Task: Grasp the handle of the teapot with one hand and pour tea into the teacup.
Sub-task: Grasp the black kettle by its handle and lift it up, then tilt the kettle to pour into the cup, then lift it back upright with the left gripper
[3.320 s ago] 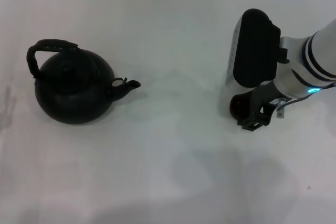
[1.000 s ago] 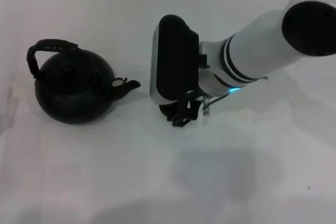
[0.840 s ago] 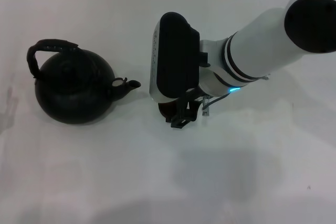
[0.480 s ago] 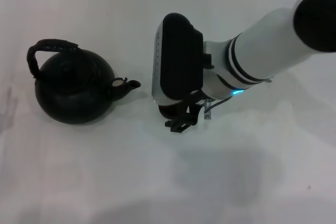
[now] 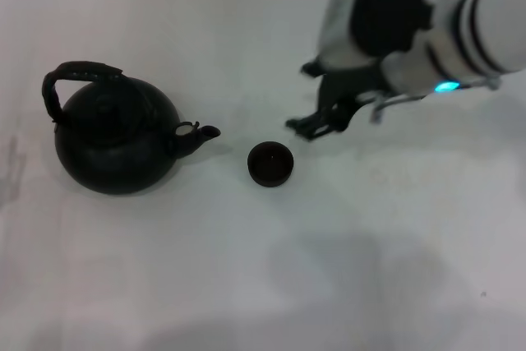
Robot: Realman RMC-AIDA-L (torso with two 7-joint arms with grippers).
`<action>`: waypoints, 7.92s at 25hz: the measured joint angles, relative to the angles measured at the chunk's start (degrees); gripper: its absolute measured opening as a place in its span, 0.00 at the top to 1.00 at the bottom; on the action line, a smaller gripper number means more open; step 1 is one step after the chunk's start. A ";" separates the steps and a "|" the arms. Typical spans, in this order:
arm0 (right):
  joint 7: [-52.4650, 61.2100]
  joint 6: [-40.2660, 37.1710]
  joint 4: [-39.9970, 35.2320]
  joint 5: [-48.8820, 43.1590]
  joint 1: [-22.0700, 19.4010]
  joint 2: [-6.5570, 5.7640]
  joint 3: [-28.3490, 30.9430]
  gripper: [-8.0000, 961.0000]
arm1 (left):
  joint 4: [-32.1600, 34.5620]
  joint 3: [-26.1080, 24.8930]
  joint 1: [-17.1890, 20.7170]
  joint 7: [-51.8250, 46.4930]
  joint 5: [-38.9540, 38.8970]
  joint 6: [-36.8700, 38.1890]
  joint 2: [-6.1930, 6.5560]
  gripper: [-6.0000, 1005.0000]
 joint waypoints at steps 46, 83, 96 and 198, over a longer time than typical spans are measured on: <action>-98.07 -11.90 72.52 114.81 -5.30 0.38 26.23 0.14 | 1.15 7.09 -1.33 -8.36 10.32 0.46 -0.17 0.20; -97.89 -11.89 73.24 114.65 -5.23 0.30 26.10 0.14 | 1.93 7.38 -5.21 -8.34 8.97 0.20 -0.26 0.24; -97.89 -11.89 72.96 114.65 -5.18 0.24 26.26 0.14 | 1.46 7.37 -4.66 -8.82 8.93 -0.34 -0.37 0.38; -96.57 -13.18 75.00 114.56 -5.14 0.16 26.17 0.14 | 17.51 7.92 -21.24 2.13 26.44 -4.05 0.08 0.88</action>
